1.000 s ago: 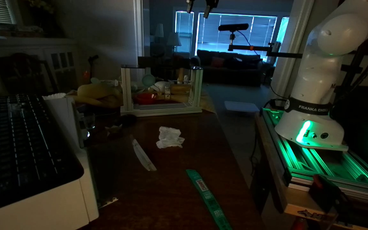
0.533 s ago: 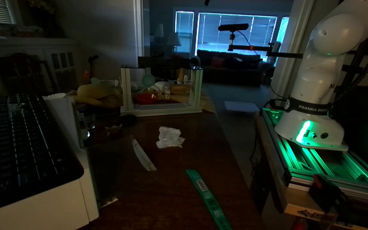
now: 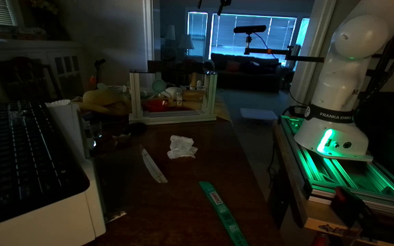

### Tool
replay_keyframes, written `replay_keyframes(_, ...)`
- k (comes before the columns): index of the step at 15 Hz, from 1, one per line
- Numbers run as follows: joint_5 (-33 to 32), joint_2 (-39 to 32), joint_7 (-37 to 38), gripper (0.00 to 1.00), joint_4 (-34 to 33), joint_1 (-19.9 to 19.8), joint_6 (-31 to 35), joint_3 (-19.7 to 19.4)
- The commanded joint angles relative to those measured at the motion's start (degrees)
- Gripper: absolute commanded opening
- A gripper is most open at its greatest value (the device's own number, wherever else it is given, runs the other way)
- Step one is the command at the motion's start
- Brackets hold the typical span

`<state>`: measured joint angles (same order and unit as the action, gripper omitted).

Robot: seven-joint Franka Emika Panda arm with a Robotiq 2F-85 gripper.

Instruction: Pick up the roller and move it left and right over the table

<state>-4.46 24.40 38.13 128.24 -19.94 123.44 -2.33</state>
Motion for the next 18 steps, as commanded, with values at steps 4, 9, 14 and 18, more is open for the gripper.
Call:
replay_keyframes(4,1.05,-10.84,-0.05,1.00,-6.42,1.99,-2.38,-2.94)
replay_keyframes(9,2.56,-15.04,-1.71,1.00,-6.56,3.25,-0.82,-5.34)
replay_keyframes(14,5.31,-16.79,-5.68,1.00,-4.83,3.75,3.31,-7.80)
replay_keyframes(18,11.00,-18.30,-11.32,1.00,-3.37,3.97,6.89,-9.20)
